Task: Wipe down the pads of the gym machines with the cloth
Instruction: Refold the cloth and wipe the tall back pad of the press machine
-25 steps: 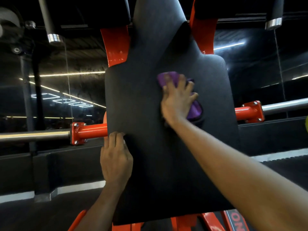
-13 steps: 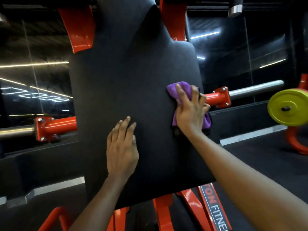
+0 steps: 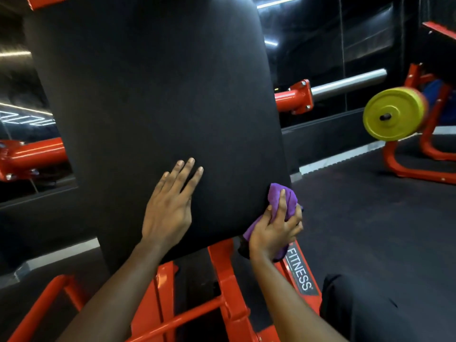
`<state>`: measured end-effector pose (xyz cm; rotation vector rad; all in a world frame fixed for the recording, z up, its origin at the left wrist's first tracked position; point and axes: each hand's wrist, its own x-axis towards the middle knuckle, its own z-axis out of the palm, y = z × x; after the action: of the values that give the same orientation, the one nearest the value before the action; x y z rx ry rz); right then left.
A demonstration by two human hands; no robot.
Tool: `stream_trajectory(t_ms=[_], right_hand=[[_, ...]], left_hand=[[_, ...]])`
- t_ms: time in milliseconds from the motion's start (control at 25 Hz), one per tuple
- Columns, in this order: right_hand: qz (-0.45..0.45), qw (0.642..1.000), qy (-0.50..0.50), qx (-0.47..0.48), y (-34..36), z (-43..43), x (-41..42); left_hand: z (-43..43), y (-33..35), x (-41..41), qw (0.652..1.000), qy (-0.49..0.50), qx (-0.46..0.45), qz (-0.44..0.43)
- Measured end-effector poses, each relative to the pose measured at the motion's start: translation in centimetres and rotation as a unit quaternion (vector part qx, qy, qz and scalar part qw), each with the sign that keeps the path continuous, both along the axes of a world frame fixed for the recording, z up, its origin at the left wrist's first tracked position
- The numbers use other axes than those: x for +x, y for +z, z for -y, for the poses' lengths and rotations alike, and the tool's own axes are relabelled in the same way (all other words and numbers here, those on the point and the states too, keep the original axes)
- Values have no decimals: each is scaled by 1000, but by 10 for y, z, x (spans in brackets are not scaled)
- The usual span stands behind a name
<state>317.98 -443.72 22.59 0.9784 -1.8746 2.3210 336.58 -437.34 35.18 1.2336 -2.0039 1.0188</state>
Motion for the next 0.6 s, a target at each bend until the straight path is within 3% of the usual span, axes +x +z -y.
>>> stream_trajectory(t_ms=[80, 240, 360, 440, 600], right_hand=[[135, 990, -6, -24, 7, -6, 42], [172, 982, 58, -40, 7, -38, 128], [310, 939, 121, -91, 15, -25, 94], [401, 905, 88, -107, 22, -6, 47], [491, 862, 66, -112, 11, 23, -32]], left_hand=[[0, 3, 10, 999, -27, 17, 19], [-1, 2, 8, 999, -28, 17, 7], [1, -8, -1, 1000, -2, 11, -18], [3, -12, -2, 1000, 5, 2, -23], [7, -16, -2, 1000, 9, -2, -13]])
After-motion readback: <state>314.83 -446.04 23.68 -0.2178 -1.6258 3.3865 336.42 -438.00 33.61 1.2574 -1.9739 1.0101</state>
